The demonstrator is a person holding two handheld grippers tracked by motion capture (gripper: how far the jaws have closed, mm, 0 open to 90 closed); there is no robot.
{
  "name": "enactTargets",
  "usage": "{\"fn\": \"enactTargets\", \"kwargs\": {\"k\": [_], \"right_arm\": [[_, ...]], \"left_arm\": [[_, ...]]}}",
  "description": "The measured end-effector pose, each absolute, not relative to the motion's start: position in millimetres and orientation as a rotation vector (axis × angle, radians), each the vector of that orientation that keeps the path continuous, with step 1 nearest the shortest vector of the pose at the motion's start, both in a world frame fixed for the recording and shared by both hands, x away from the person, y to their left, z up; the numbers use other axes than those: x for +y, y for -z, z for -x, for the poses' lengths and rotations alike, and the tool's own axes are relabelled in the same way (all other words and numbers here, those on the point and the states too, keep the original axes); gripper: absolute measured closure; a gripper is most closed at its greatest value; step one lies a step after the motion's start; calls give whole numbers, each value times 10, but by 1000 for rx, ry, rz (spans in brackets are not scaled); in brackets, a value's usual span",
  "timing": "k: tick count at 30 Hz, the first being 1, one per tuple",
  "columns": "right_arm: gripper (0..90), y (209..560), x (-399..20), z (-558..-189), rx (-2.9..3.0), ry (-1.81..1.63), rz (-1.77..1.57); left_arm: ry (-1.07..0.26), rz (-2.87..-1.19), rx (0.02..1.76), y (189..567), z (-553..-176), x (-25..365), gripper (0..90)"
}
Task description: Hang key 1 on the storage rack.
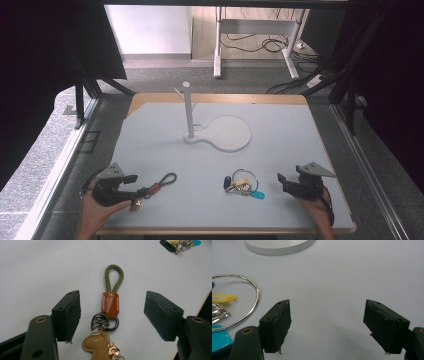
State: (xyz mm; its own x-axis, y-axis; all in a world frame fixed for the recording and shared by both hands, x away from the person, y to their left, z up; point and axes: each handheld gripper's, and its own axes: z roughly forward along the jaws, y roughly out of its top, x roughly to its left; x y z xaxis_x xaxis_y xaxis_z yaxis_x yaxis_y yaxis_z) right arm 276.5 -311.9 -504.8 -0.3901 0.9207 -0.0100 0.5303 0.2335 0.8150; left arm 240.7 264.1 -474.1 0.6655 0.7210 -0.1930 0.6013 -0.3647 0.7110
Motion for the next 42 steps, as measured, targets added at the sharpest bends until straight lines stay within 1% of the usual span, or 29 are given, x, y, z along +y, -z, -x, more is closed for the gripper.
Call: {"fn": "enactTargets", "kwargs": {"k": [8,17,20,25,27,28,32,37,42], "right_arm": [[232,5107,-3111,-2756,2053,-970,-1301],[260,5096,-3204,-2733,2042,-973,-1340],[262,5105,-3217,-2731,2045,-971,-1342],[267,5106,-3215,-2727,2054,-975,-1333],[269,5114,-3220,-2732,2057,-972,-1336],[270,5122,-3223,-2732,2058,-969,-1338],[270,5135,-3223,-2725,2067,-956,-1338],[271,5136,-3208,-2722,2074,-952,-1324],[271,5141,-3211,-2724,2075,-942,-1331]], "left_arm": [[-220,-2053,1018,4745,-2412,2681,261],[-218,-2104,965,4603,-2338,2753,284],[-215,-2153,945,4548,-2362,2741,304],[-172,-2271,927,4492,-2458,2657,323],[-162,-2286,926,4486,-2475,2640,335],[-140,-2328,915,4472,-2528,2587,346],[-88,-2380,904,4475,-2629,2461,372],[-38,-2489,887,4524,-2756,2309,421],[-18,-2587,930,4553,-2836,2173,477]]}}
